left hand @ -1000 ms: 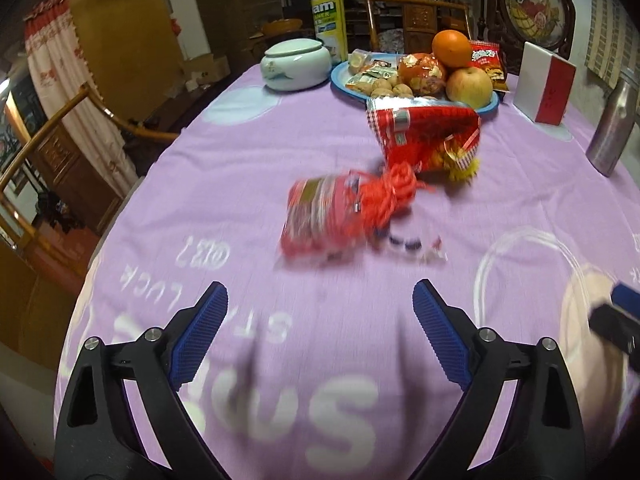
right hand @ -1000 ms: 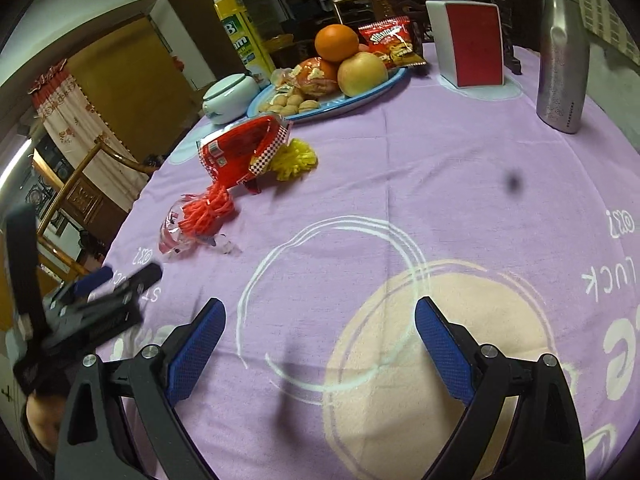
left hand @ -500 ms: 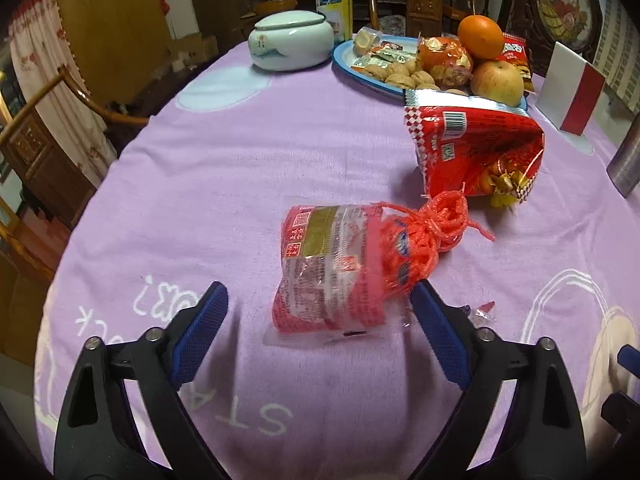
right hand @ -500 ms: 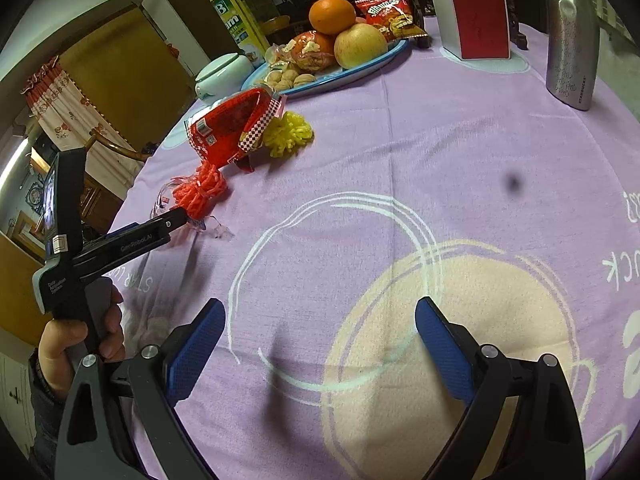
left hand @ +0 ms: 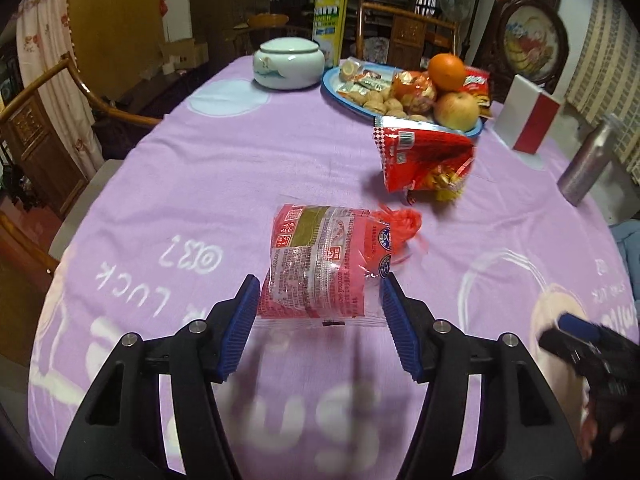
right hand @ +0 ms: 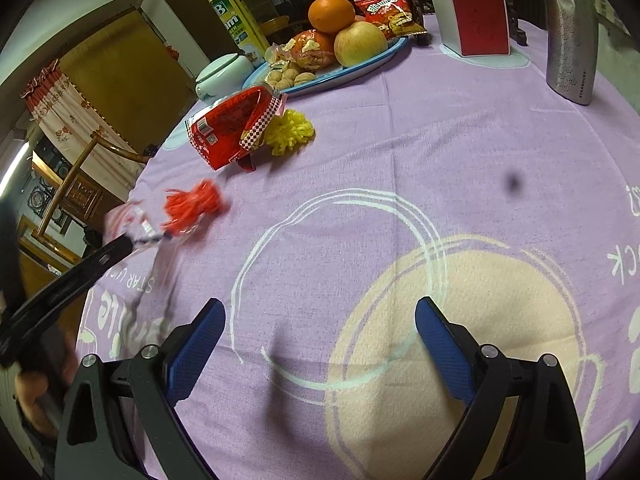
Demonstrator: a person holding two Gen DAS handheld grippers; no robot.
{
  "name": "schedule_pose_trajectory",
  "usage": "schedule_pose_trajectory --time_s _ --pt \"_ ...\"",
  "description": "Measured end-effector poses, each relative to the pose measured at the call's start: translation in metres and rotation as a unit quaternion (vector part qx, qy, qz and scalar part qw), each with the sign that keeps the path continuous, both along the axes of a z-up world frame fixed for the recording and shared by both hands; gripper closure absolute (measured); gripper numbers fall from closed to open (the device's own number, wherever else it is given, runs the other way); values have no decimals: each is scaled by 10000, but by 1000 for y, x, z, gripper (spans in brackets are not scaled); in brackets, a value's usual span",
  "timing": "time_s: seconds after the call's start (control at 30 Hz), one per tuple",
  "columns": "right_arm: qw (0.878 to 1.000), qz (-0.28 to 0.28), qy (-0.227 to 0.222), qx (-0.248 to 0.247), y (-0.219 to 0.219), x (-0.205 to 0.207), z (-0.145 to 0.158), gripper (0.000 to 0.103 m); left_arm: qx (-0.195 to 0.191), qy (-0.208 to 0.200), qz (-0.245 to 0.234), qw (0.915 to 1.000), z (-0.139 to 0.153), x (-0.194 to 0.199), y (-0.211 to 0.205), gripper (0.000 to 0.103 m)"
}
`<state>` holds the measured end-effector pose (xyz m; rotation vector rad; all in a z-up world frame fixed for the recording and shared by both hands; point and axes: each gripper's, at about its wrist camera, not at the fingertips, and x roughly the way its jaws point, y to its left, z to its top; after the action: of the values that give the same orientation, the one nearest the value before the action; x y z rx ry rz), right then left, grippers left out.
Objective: Collect trash
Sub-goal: 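Grasp the red mesh net with the right tool while the left tool holds the bread bag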
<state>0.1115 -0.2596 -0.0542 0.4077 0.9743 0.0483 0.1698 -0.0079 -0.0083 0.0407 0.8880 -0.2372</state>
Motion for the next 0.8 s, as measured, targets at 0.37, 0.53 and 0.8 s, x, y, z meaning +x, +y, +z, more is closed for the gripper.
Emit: schedule_pose_trajectory --time_s 0.37,0.53,0.8 --pt "9988 349 -50 -333 36 8 2 9 -106 231 100 9996 -16 -70 53 42" --pt "9905 1101 -143 -811 77 37 11 9 -271 197 288 9990 -20 -81 79 42" --pt "9799 1706 75 -1031 114 105 -10 9 -541 230 686 9959 -20 -95 121 42"
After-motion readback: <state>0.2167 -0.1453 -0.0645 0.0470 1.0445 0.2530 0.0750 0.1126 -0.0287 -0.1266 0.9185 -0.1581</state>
